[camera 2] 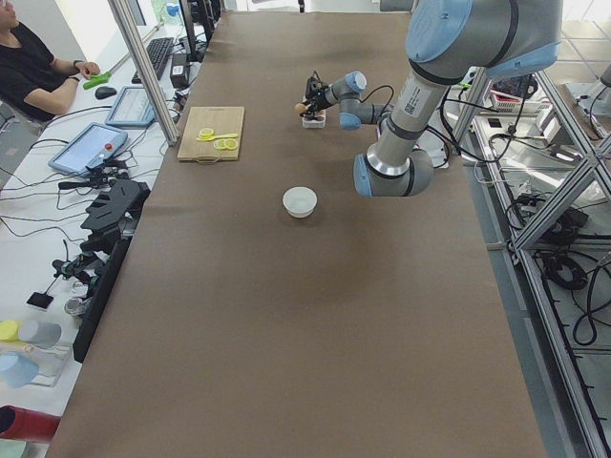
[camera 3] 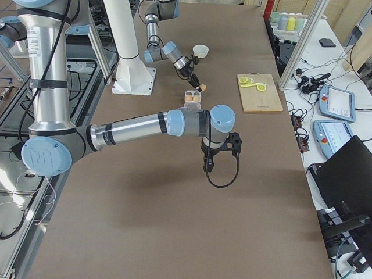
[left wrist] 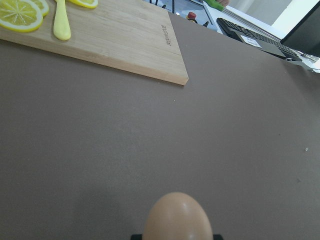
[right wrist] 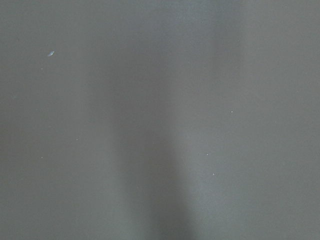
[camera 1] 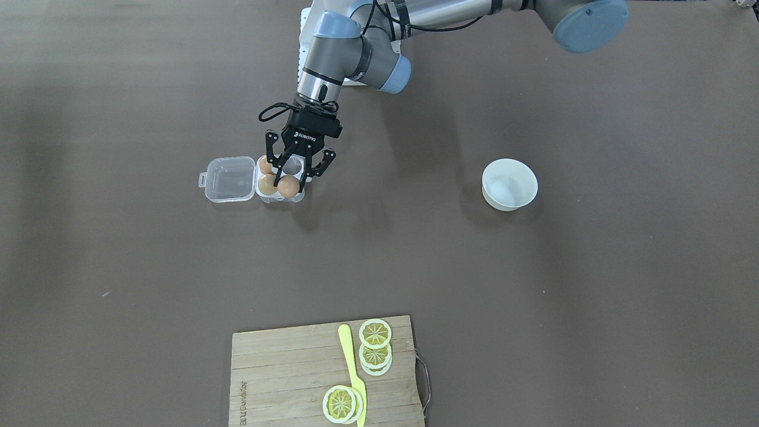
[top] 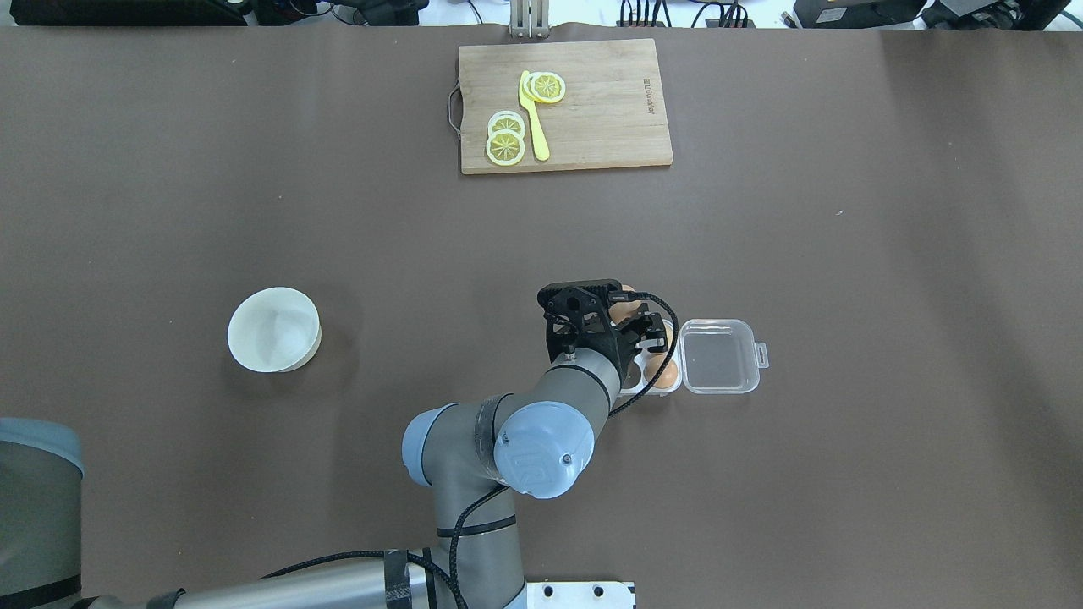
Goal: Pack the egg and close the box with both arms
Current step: 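Lower the egg into the empty cup and open the left gripper, then raise the left gripper away from the egg box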
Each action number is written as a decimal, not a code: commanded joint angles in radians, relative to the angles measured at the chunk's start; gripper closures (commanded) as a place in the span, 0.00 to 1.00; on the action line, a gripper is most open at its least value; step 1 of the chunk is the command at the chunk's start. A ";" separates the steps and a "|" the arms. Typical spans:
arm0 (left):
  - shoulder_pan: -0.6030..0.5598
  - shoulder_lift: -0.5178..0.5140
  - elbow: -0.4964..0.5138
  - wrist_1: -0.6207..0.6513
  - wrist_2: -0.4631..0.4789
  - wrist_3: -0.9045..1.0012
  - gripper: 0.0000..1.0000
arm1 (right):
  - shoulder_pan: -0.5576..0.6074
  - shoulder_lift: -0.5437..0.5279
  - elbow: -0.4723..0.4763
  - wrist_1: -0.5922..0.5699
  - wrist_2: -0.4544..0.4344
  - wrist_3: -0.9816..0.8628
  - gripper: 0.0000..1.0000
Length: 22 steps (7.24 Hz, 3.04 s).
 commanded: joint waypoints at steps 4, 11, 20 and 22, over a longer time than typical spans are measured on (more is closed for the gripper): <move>-0.001 0.000 -0.004 -0.001 0.000 0.000 0.39 | 0.000 -0.003 -0.002 -0.001 0.000 0.000 0.00; -0.198 0.000 -0.071 0.072 -0.217 0.005 0.02 | 0.000 0.037 0.002 0.003 -0.006 0.000 0.00; -0.246 0.144 -0.214 0.241 -0.690 -0.097 1.00 | -0.091 0.141 -0.003 0.158 0.104 0.137 0.01; -0.245 0.115 -0.158 0.241 -0.771 -0.148 1.00 | -0.120 0.193 -0.005 0.158 0.126 0.181 0.01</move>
